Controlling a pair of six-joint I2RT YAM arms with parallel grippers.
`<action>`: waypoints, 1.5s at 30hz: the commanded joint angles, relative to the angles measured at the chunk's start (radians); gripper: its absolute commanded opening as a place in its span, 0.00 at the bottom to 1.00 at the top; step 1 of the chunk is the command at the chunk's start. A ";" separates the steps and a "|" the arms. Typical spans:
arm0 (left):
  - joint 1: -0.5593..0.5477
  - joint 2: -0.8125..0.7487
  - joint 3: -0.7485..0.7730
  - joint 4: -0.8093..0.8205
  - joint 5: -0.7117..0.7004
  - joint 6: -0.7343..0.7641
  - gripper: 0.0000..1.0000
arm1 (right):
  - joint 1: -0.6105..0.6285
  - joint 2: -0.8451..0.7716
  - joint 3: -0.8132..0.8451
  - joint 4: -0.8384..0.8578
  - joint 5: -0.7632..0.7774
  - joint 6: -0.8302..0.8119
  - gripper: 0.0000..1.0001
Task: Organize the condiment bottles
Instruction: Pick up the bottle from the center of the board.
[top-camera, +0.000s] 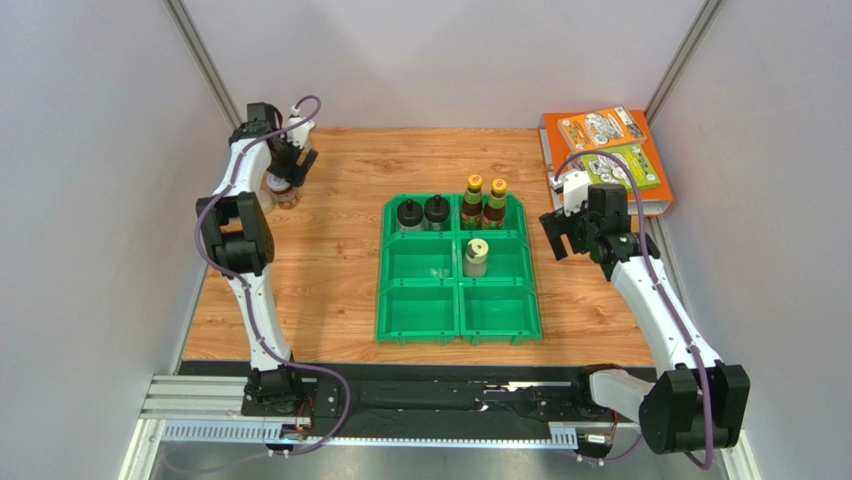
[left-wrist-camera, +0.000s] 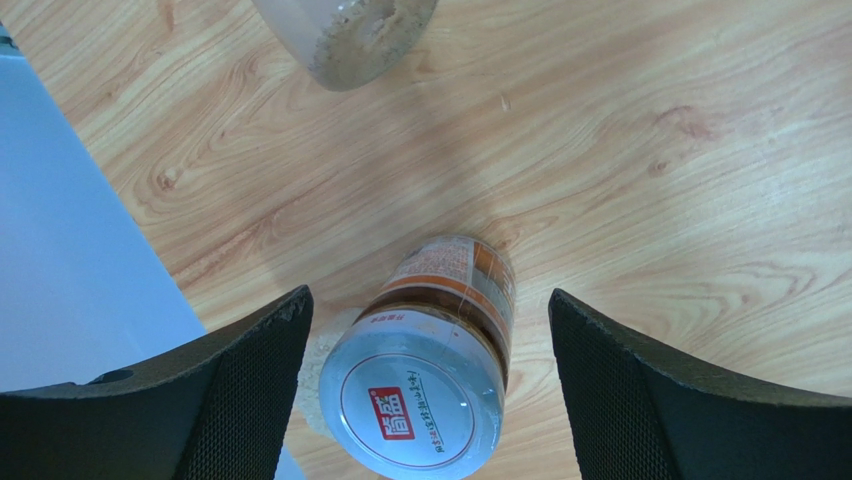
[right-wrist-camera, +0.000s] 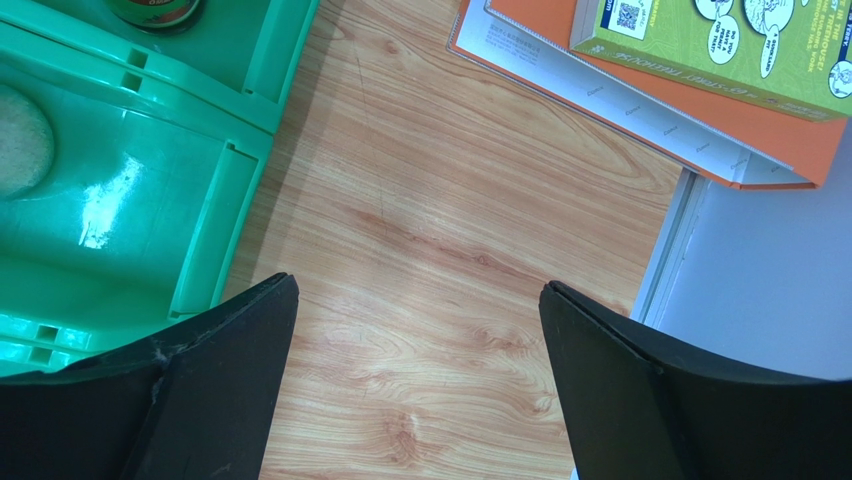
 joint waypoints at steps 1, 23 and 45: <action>0.012 -0.029 0.015 -0.045 0.022 0.116 0.91 | 0.006 -0.025 0.039 0.015 -0.009 -0.011 0.94; 0.033 0.011 0.035 -0.137 -0.042 0.276 0.81 | 0.006 -0.024 0.043 0.014 -0.010 -0.008 0.93; -0.034 -0.084 -0.044 -0.277 0.309 0.184 0.00 | 0.008 -0.027 0.043 0.014 -0.036 -0.005 0.93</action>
